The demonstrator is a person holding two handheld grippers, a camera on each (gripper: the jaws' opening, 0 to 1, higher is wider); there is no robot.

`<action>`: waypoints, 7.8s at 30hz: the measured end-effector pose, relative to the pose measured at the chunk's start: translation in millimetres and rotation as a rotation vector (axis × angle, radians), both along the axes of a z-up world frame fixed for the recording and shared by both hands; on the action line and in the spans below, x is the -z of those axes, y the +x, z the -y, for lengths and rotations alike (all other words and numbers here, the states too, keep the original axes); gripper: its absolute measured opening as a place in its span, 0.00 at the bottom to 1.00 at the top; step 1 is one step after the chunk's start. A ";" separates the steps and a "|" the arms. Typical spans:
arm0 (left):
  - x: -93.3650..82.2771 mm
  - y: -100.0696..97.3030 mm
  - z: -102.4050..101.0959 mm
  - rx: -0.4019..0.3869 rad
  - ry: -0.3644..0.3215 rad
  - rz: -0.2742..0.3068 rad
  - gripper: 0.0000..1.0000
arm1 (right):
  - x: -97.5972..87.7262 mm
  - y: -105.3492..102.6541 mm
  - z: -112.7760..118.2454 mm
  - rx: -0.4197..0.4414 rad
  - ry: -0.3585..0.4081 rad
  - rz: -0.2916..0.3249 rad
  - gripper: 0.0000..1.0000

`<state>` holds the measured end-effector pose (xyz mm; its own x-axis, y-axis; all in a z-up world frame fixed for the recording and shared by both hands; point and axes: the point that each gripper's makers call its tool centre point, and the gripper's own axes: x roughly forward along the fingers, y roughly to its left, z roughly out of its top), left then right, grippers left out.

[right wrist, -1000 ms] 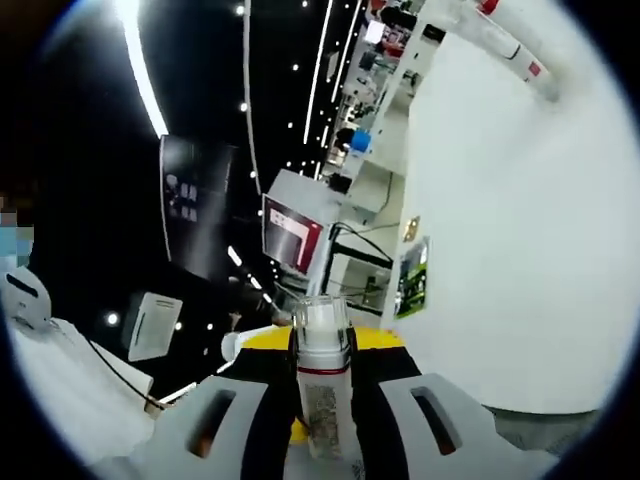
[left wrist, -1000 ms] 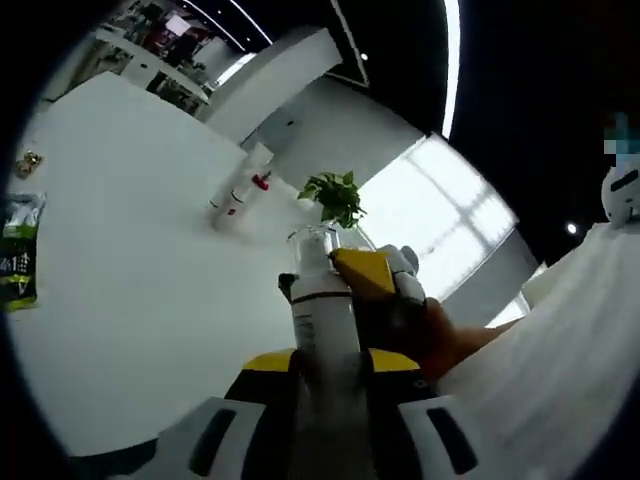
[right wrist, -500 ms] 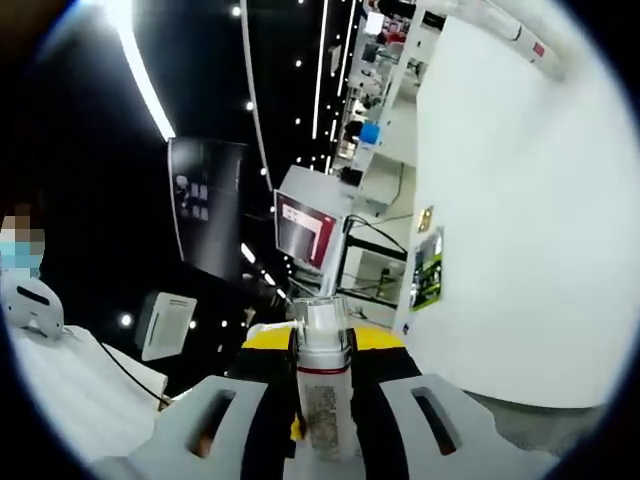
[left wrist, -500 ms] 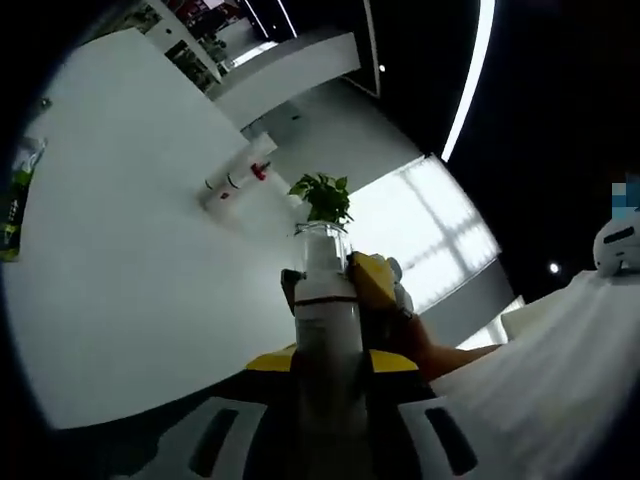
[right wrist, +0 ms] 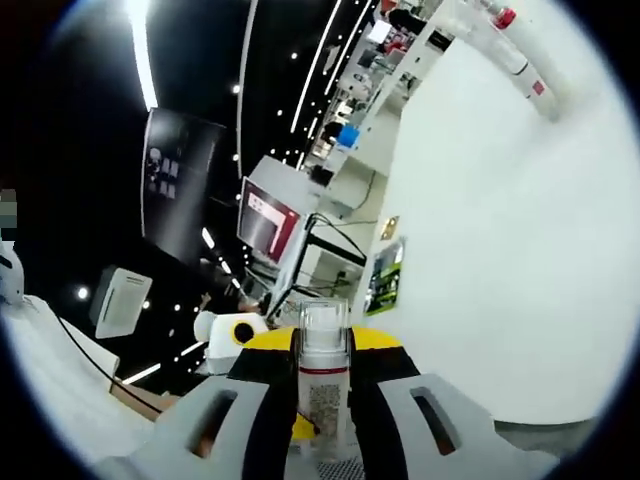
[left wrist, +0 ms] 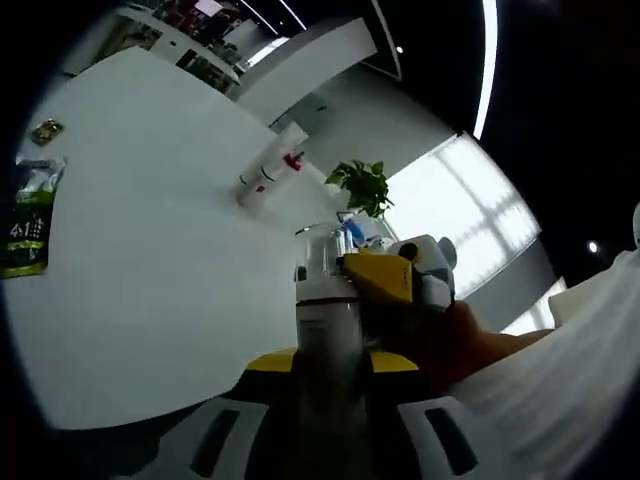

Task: Arrange the skincare products in the storage area until every visible bottle or jar stands upright without overlapping.

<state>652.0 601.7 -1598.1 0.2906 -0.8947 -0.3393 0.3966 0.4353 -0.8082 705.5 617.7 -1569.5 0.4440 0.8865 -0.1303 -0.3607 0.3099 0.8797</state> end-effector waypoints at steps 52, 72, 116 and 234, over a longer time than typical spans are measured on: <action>-8.9 8.5 -9.5 -0.009 0.015 0.153 0.22 | -0.9 -6.1 -7.4 -0.062 -0.034 0.049 0.20; -25.9 -0.1 -5.6 0.026 -0.131 0.089 0.22 | -18.5 -15.6 -15.7 -0.118 0.039 0.098 0.21; 27.8 11.4 -19.3 0.010 0.296 0.208 0.22 | 35.1 -16.9 -10.2 -0.128 -0.166 -0.058 0.17; 31.6 14.6 -20.0 -0.013 0.271 0.130 0.20 | 43.6 -14.1 -9.0 -0.108 -0.166 -0.119 0.20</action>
